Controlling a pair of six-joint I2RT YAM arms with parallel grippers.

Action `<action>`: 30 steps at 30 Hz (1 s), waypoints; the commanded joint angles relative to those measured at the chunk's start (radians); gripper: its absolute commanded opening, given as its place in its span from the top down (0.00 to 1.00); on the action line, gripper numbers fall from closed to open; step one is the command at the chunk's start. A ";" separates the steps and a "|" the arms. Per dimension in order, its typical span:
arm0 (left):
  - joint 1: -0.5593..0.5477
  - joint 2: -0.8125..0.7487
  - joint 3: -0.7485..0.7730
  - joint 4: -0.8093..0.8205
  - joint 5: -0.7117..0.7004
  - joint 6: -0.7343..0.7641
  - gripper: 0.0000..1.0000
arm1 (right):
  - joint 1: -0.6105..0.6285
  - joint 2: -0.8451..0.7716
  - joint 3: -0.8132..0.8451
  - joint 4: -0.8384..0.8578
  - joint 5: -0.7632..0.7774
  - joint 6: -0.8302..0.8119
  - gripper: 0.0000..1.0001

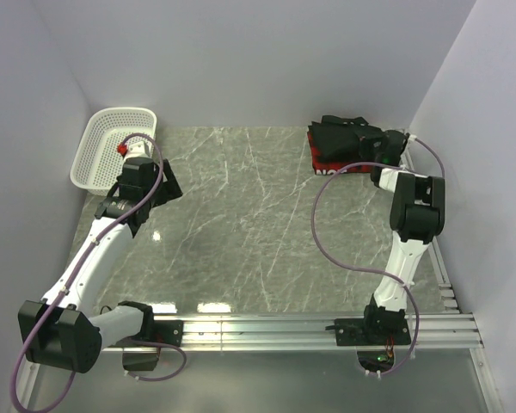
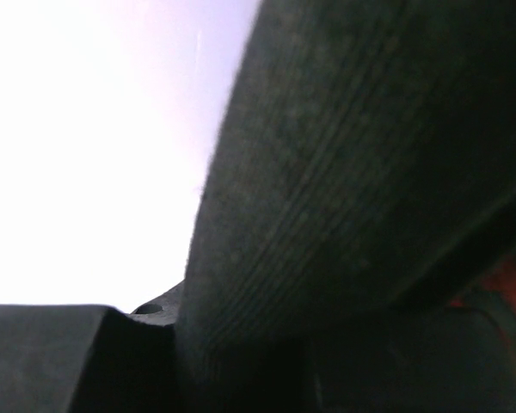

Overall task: Fold and stack the long sleeve shirts
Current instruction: Neatly place the folded shirt to the corner

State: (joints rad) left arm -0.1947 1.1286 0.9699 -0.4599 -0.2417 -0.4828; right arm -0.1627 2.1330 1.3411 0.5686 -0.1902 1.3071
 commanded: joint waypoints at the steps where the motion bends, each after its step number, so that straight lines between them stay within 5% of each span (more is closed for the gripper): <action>1: 0.005 -0.003 0.001 0.027 -0.001 0.015 0.12 | 0.031 -0.021 0.040 0.082 -0.019 0.034 1.00; 5: 0.006 -0.003 -0.002 0.026 -0.005 0.016 0.12 | 0.034 -0.009 0.003 0.063 0.009 -0.002 0.97; 11: 0.005 -0.001 0.000 0.024 -0.001 0.016 0.12 | 0.040 -0.030 -0.068 0.037 0.014 -0.049 0.59; 17: 0.005 -0.003 0.001 0.021 0.002 0.018 0.13 | 0.043 -0.122 -0.148 -0.018 0.029 -0.103 0.36; 30: 0.005 -0.016 0.001 0.021 0.005 0.016 0.13 | 0.045 -0.475 -0.321 -0.427 0.159 -0.285 0.27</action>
State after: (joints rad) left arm -0.1947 1.1286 0.9699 -0.4603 -0.2413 -0.4828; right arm -0.1265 1.7416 1.0386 0.2886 -0.1066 1.0992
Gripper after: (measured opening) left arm 0.875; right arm 0.739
